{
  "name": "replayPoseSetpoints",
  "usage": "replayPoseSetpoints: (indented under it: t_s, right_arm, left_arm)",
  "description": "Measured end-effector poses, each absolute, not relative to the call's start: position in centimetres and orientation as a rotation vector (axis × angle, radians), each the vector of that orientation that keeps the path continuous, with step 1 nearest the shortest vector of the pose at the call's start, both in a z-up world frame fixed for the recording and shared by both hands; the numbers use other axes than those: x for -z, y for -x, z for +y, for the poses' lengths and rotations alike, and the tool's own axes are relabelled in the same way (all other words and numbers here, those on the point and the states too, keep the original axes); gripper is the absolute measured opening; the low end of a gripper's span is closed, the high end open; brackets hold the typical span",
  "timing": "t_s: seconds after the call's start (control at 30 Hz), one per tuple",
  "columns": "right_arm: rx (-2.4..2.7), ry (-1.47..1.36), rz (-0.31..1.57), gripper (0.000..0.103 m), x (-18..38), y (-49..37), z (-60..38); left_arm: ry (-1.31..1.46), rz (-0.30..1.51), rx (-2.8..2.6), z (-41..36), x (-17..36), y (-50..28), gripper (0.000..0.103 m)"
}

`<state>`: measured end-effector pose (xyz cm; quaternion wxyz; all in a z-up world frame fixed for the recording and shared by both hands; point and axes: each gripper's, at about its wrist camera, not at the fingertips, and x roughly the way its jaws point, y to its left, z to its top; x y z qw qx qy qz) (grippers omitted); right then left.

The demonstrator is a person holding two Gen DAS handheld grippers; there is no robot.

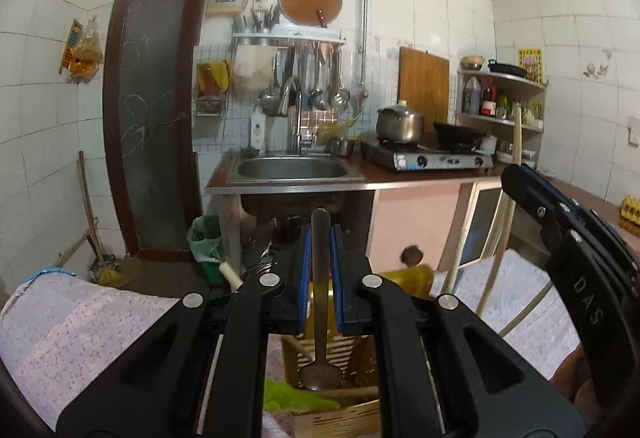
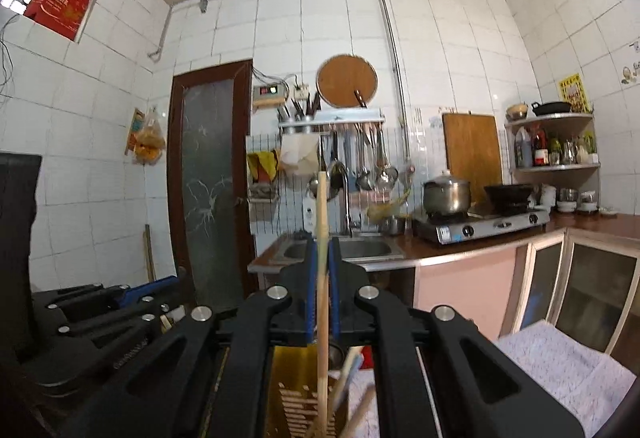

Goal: Organize utensils
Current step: 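Carry the spoon and chopstick up and over the yellow holder with both grippers, then open both grippers to drop spoon and chopstick into the holder, then withdraw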

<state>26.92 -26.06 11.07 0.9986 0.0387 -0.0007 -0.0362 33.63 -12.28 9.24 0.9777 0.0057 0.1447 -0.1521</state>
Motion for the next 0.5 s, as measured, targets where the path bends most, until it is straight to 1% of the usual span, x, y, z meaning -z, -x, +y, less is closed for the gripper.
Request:
replayPoseSetpoints:
  t_s: [0.1, 0.17, 0.2, 0.23, 0.27, 0.33, 0.37, 0.43, 0.47, 0.5]
  right_arm:
    - [0.089, -0.075, 0.045, 0.009, -10.9, -26.6, -26.4]
    - [0.106, -0.078, 0.065, 0.038, -11.5, -25.5, -26.8]
    - [0.113, -0.085, 0.062, 0.061, -11.7, -24.8, -27.0]
    - [0.123, -0.085, 0.062, 0.062, -12.1, -24.0, -27.2]
    - [0.127, -0.083, 0.071, 0.062, -12.5, -23.1, -27.4]
    - [0.130, -0.086, 0.085, 0.063, -13.1, -21.2, -27.7]
    - [0.128, -0.085, 0.095, 0.063, -13.3, -20.3, -27.8]
    - [0.126, -0.078, 0.117, 0.073, -13.5, -18.0, -27.9]
    - [0.124, -0.074, 0.129, 0.075, -13.4, -16.8, -27.8]
    - [0.119, -0.070, 0.142, 0.078, -13.3, -15.7, -27.7]
  left_arm:
    - [-0.018, 0.309, 0.294, -11.6, -9.3, -33.1, 0.008]
    - [-0.015, 0.312, 0.271, -10.7, -10.2, -32.2, 0.010]
    - [-0.011, 0.311, 0.265, -10.4, -10.7, -31.7, 0.014]
    - [-0.002, 0.311, 0.261, -9.7, -11.5, -30.9, 0.023]
    - [0.005, 0.309, 0.255, -9.1, -12.1, -30.0, 0.030]
    - [0.008, 0.295, 0.226, -7.8, -13.5, -28.0, 0.060]
    - [0.005, 0.284, 0.216, -7.3, -14.0, -26.9, 0.066]
    - [0.002, 0.262, 0.190, -6.0, -14.9, -24.0, 0.092]
    - [0.005, 0.256, 0.182, -5.5, -15.1, -23.0, 0.096]
    - [0.007, 0.248, 0.178, -4.8, -15.1, -21.2, 0.098]
